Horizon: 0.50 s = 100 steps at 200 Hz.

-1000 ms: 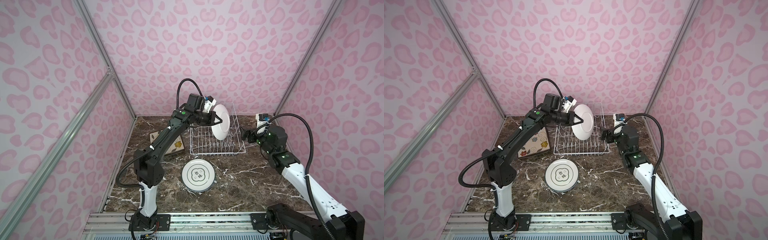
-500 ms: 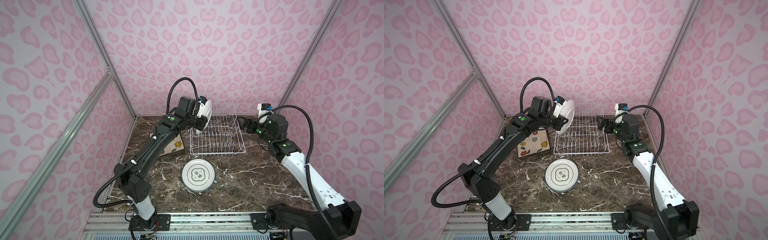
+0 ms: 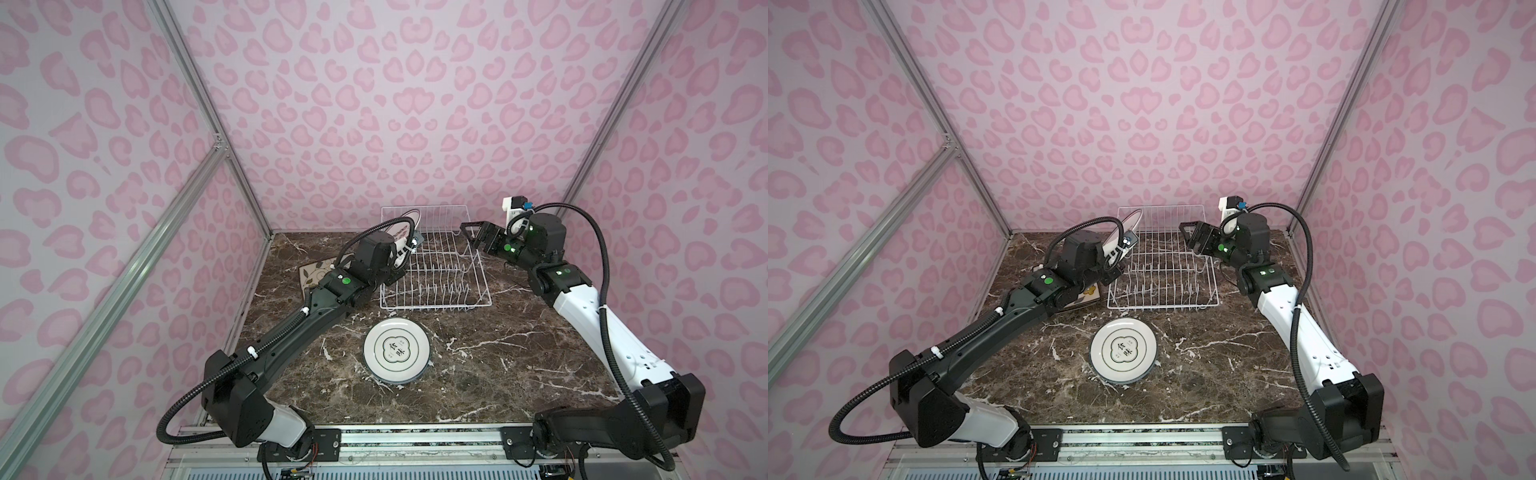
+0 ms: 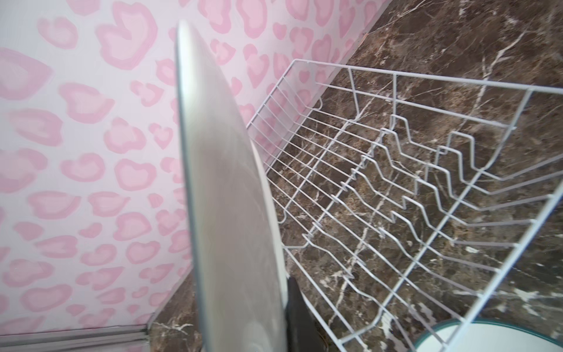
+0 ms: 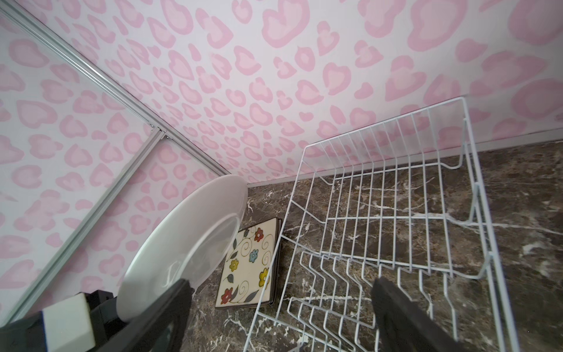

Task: Unload the plates from the dish rack
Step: Pick up a plate from the dish rack.

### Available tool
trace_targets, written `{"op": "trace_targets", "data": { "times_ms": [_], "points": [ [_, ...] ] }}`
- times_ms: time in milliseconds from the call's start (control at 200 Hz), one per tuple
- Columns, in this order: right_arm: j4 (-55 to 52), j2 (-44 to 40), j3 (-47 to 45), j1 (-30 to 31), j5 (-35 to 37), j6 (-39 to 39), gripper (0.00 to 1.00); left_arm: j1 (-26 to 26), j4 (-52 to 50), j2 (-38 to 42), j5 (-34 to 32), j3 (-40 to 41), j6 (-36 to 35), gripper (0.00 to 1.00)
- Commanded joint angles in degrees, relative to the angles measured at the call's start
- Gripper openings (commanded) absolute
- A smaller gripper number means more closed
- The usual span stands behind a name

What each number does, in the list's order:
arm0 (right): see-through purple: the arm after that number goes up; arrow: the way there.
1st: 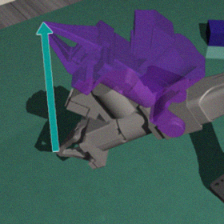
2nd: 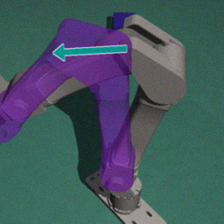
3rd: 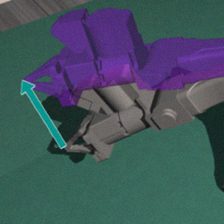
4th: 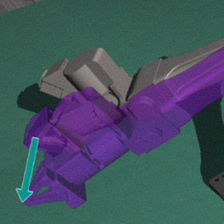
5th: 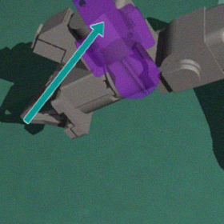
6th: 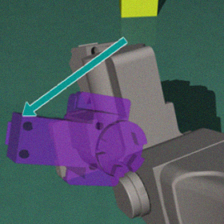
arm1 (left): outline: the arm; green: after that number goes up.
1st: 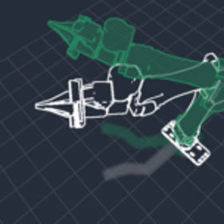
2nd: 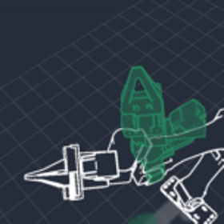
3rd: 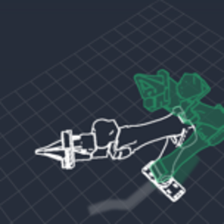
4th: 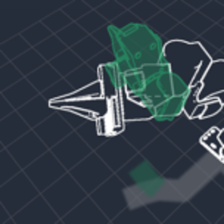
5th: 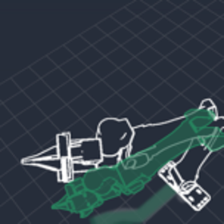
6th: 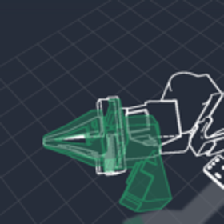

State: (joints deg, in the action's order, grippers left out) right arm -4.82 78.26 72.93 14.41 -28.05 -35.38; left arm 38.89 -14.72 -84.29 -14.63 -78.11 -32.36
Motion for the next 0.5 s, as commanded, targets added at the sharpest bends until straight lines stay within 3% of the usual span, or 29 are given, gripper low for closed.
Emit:
{"op": "trace_targets", "data": {
  "times_ms": [0, 210, 495],
  "points": [
    [-0.6, 1.6, 1.8, 0.9, -2.7, -1.9, 0.92, 1.0, 8.8, 0.4, -4.4, 2.0, -8.4, 0.03],
    [-1.7, 4.6, 4.9, 2.5, -4.3, -2.0, 0.9, 3.6, 10.9, -1.0, -8.5, 4.5, -15.3, 0.03],
    [-3.9, 9.1, 8.0, 3.9, -5.3, -1.5, 0.83, 7.0, 13.1, -2.2, -10.5, 5.2, -19.6, 0.03]
  ]
}}
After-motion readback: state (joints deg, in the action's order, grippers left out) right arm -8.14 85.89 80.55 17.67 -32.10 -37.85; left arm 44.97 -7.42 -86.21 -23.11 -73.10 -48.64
